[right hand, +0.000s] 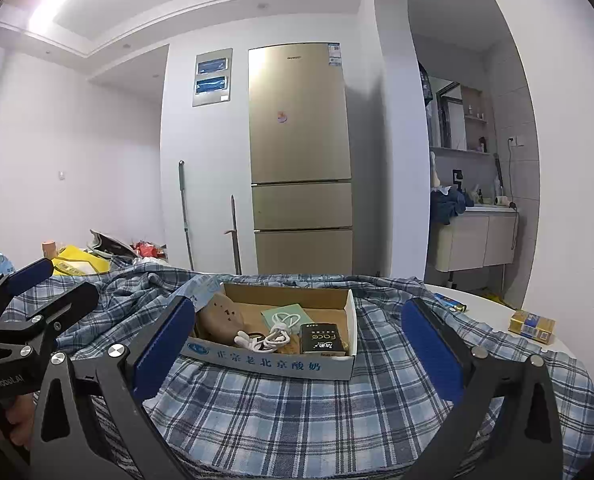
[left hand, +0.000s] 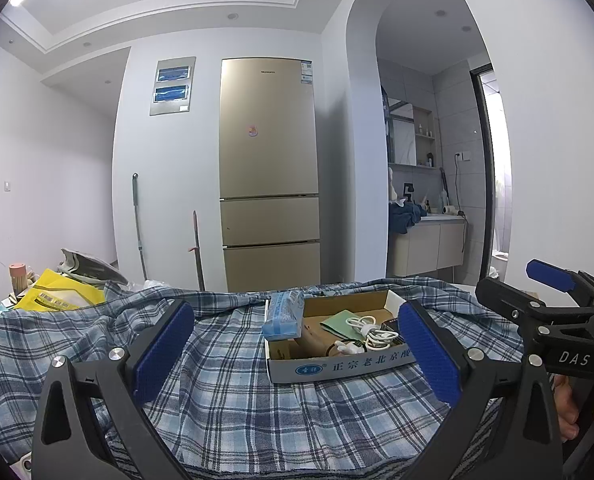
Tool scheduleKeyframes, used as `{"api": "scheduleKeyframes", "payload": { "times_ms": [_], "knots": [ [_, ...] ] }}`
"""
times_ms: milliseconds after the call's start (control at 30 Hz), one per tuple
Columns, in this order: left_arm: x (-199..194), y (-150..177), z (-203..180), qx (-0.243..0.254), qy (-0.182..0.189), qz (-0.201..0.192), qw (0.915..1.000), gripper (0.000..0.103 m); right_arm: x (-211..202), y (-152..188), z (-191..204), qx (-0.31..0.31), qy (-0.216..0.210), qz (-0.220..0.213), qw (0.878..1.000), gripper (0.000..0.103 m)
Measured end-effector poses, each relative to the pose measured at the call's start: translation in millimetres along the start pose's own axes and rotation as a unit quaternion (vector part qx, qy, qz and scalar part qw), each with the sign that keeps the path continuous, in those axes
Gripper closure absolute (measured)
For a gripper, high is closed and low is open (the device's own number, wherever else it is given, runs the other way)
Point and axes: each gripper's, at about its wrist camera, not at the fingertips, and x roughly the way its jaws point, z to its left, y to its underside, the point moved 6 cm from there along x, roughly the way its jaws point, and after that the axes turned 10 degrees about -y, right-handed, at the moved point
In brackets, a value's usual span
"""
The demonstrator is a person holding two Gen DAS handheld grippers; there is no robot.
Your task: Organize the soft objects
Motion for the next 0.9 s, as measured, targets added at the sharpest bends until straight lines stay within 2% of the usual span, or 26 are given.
{"api": "scheduleKeyframes", "payload": {
  "times_ms": [900],
  "knots": [
    [-0.3,-0.2,0.4,0.001,-0.001,0.001,1.0000,0.000,-0.2,1.4,-1.6,0.000,0.001,0.001,1.000,0.000]
  ]
}}
